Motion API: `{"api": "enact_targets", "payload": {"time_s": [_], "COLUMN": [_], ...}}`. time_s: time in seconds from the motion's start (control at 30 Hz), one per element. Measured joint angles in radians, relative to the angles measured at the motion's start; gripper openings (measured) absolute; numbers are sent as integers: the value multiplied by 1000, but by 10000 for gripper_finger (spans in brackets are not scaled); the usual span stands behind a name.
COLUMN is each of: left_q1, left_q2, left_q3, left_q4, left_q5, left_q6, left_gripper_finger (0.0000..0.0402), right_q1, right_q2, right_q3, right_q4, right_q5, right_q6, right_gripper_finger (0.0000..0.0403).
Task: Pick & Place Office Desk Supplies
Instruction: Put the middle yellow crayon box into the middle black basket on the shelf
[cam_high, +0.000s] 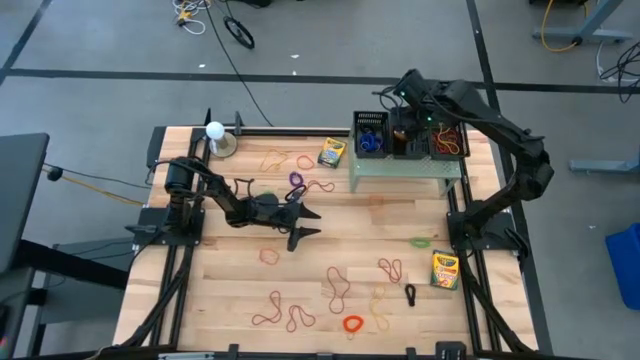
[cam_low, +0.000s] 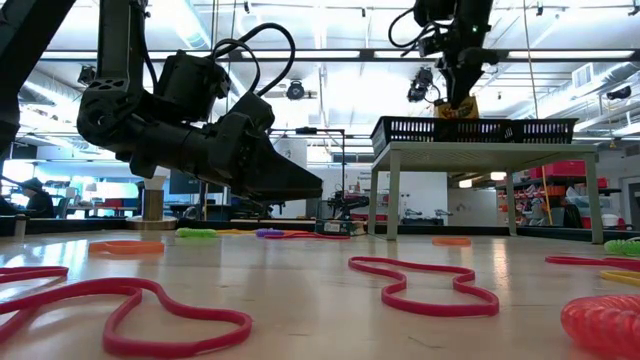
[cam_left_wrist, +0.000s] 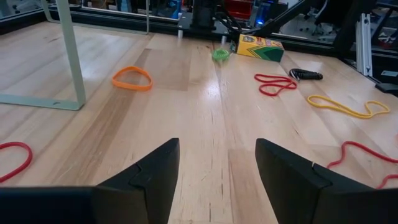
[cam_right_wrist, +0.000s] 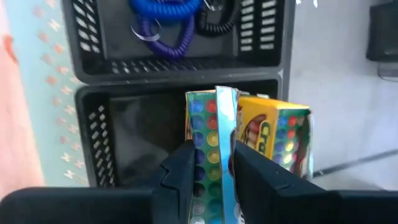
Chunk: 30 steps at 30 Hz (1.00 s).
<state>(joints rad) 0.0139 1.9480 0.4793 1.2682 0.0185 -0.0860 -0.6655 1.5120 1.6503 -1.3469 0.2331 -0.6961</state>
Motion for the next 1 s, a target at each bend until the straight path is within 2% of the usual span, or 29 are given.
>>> {"api": "enact_targets", "payload": {"time_s": [0.4,0.73,1.0], "left_q1": [0,0,0], "left_q2": [0,0,0], "left_q3": [0,0,0], "left_q4": [0,0,0], "left_q5": [0,0,0], "left_q6": [0,0,0], "left_gripper_finger": [218,218,218], "right_q1": [0,0,1], "right_q2": [0,0,0], "right_q3": [-7,-7,-7], "right_q4": [20,47,69], "right_q5": [26,88,127], "right_q6": [0,3,2], "right_gripper_finger": [107,160,167]}}
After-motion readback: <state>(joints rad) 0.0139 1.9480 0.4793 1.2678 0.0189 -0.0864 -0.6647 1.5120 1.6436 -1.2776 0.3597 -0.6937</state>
